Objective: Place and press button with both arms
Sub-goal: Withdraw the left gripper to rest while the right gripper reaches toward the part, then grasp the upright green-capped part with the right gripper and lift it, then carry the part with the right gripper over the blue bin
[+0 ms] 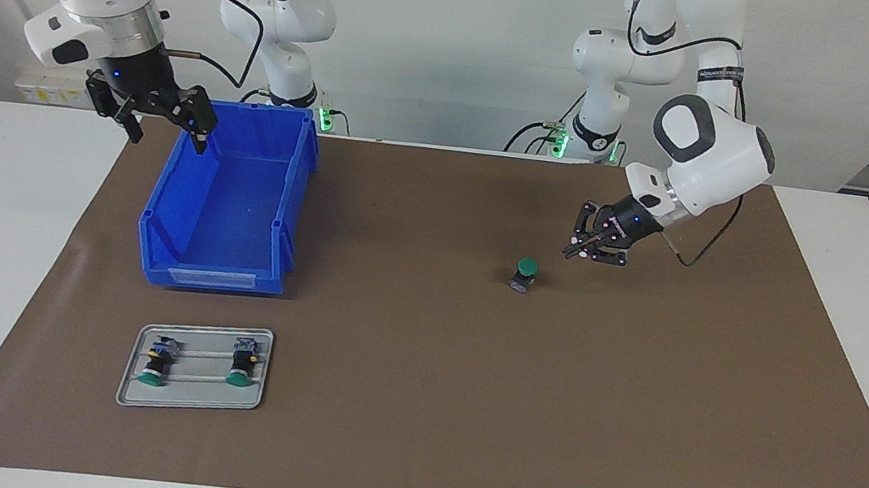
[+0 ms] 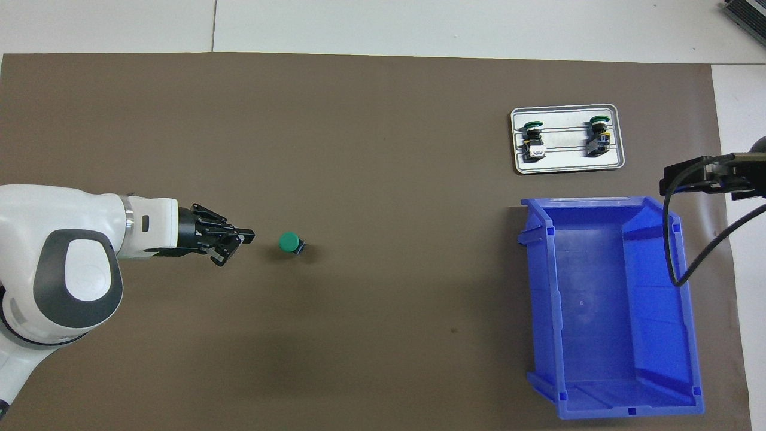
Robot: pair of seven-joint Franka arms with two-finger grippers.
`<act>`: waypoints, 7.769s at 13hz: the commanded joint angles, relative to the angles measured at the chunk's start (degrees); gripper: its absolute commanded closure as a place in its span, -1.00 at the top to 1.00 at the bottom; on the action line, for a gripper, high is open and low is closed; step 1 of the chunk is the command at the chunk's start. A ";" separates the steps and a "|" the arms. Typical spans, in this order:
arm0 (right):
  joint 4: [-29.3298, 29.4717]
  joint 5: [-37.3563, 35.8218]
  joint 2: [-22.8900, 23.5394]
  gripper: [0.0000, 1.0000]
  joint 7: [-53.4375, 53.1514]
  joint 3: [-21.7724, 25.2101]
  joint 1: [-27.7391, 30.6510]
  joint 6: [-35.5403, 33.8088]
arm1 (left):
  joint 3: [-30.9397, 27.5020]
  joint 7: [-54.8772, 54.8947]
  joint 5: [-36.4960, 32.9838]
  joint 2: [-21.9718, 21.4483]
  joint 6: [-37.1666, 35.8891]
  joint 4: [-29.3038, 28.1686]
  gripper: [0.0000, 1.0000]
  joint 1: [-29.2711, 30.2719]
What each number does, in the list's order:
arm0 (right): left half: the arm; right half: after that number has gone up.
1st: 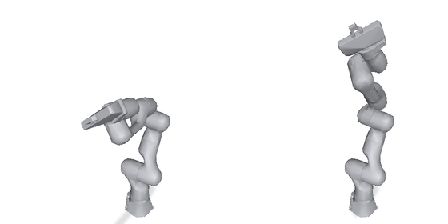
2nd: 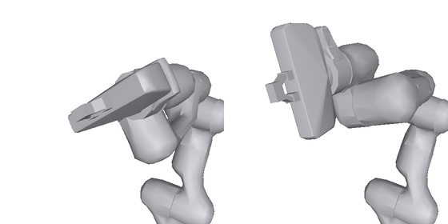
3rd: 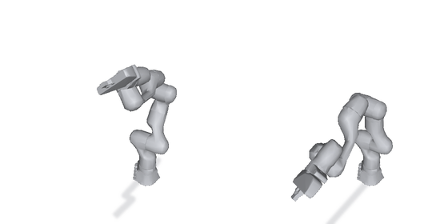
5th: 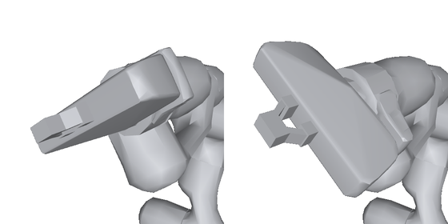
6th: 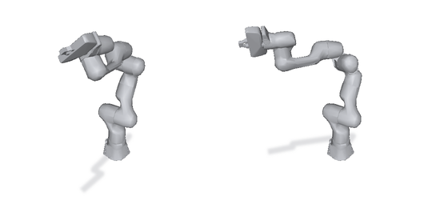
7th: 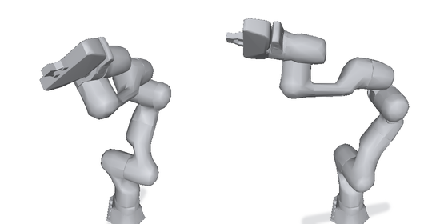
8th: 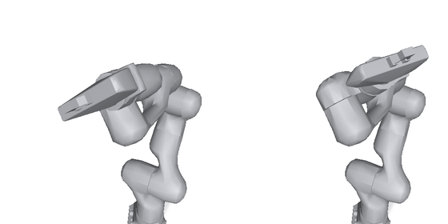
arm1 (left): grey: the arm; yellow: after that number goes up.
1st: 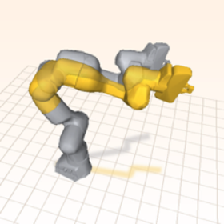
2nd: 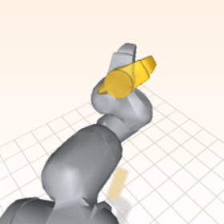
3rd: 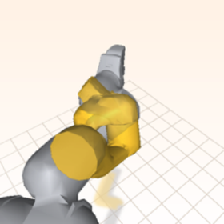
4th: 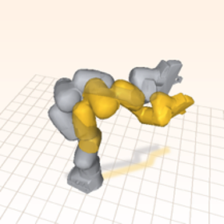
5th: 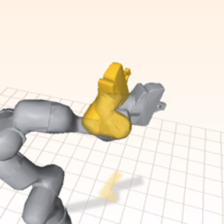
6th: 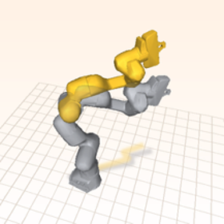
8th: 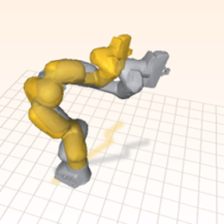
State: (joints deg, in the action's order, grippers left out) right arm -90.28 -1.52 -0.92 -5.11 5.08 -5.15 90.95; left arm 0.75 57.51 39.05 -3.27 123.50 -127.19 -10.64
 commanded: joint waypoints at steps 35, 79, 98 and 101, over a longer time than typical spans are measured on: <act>11.06 0.03 18.19 1.00 -30.70 -1.03 -22.16 8.07 | -2.15 -47.31 -38.26 -0.52 -21.78 20.63 1.00 4.31; 9.51 -1.48 17.81 -1.00 -39.85 -0.15 -27.23 14.09 | -2.24 -49.60 -37.55 1.34 -33.41 35.70 1.00 8.01; -50.26 4.42 -6.91 -1.00 6.87 0.20 2.16 46.94 | -2.15 -49.51 -37.55 1.42 -33.50 35.70 1.00 8.01; -50.44 4.42 -5.42 -0.80 6.60 0.20 2.51 48.70 | -2.15 -49.51 -37.55 1.42 -33.50 35.70 1.00 8.01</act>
State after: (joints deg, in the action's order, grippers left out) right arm -139.99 1.15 -6.62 -0.67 6.03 -4.08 137.72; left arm -1.83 8.49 1.14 -0.31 89.53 -89.64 -3.20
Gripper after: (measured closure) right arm 0.648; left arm 0.000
